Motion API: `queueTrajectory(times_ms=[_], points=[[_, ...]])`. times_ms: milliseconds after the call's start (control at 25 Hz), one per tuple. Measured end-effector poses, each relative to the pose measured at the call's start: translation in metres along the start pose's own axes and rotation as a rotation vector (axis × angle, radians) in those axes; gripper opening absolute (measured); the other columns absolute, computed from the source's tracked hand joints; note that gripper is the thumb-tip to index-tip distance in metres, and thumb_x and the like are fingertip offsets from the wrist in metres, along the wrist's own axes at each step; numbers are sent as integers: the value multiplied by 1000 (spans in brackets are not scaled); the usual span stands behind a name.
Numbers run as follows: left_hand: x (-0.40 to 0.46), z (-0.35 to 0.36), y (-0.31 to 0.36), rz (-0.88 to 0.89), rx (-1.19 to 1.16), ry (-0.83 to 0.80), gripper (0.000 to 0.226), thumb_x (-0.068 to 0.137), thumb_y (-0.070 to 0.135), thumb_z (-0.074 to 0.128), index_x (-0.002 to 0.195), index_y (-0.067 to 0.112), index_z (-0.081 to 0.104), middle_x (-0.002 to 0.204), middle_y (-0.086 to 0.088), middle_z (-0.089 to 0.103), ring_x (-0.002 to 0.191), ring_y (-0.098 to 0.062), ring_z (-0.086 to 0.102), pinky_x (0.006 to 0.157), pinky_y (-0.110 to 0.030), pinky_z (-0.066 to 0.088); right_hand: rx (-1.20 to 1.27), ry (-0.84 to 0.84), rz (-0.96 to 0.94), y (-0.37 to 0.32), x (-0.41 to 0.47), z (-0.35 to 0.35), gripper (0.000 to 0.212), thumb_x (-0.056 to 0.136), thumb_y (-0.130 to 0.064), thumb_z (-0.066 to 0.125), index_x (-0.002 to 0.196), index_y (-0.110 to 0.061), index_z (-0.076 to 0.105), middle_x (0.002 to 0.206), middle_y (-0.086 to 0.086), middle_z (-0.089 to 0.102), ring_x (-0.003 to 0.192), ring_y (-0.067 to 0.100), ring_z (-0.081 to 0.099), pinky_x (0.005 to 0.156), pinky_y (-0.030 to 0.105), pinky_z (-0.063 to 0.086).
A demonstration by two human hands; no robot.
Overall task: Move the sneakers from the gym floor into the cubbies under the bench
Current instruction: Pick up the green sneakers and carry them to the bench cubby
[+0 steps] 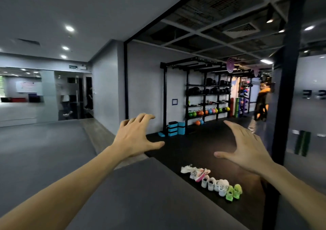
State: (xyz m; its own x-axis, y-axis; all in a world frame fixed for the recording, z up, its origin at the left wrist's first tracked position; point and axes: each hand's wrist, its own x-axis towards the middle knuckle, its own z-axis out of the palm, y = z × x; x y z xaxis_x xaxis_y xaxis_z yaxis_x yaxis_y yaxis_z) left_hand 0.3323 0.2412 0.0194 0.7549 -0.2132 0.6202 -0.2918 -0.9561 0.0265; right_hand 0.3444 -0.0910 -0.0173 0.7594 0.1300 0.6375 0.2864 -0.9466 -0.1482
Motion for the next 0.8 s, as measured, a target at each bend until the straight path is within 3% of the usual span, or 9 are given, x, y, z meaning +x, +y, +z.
queueTrajectory(times_ms=[320,800], points=[[123,131,-27,119,-138,-65,92,63,84,47,138,36,25,142,12,35,124,-14,42,104,-42,29,-131,22,118,55,74,61,106,61,-72,66,146,-32,16,151,-6,27,137,18,27,109,44,25],[355,337,-38,246,-220,-103,92,63,82,51,139,37,24,144,10,35,125,-15,43,107,-42,27,-214,5,312,211,232,207,110,59,-78,63,145,-33,12,151,-6,26,135,20,28,110,45,26]])
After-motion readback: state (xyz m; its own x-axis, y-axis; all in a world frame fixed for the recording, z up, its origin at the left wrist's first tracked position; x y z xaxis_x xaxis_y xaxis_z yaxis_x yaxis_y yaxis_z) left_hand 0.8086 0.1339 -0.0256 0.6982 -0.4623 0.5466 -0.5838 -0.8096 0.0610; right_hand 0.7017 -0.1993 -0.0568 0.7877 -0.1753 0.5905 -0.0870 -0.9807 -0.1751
